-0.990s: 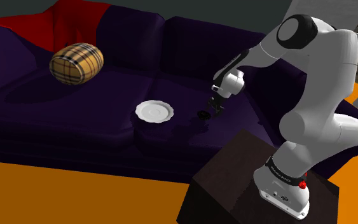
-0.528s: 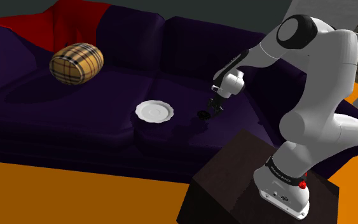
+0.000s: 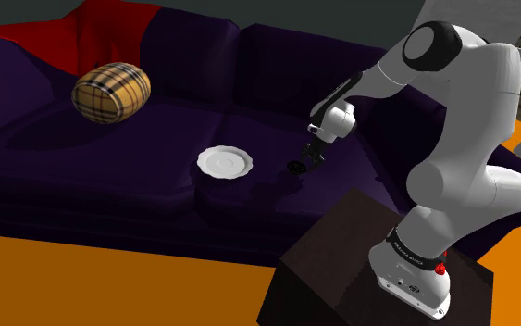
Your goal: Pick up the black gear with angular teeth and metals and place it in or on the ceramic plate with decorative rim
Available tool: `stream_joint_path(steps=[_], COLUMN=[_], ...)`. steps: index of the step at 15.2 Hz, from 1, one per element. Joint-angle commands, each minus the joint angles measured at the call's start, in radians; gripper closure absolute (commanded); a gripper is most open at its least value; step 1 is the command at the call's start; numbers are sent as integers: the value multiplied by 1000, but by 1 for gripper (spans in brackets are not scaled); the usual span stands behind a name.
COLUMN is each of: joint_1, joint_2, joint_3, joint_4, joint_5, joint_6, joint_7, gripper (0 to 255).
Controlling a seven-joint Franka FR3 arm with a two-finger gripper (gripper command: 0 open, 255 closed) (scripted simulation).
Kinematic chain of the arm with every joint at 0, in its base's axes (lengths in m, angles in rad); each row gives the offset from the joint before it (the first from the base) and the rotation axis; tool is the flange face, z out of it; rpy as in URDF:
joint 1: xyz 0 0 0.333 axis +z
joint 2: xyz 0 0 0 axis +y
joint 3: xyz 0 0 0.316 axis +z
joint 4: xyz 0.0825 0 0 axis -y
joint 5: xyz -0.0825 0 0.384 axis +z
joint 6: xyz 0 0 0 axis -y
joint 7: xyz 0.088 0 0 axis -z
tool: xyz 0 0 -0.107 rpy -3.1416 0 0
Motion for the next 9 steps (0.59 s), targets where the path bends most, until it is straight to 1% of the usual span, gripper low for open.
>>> stream_joint_path(steps=[1,9], joint_1=[0,0], joint_2=[-14,-120], joint_3=[0,-4], joint_4=[-5,-33], joint_5=[-1,-11], joint_6=[-9,-84], joint_7=[4,35], gripper=[255,255])
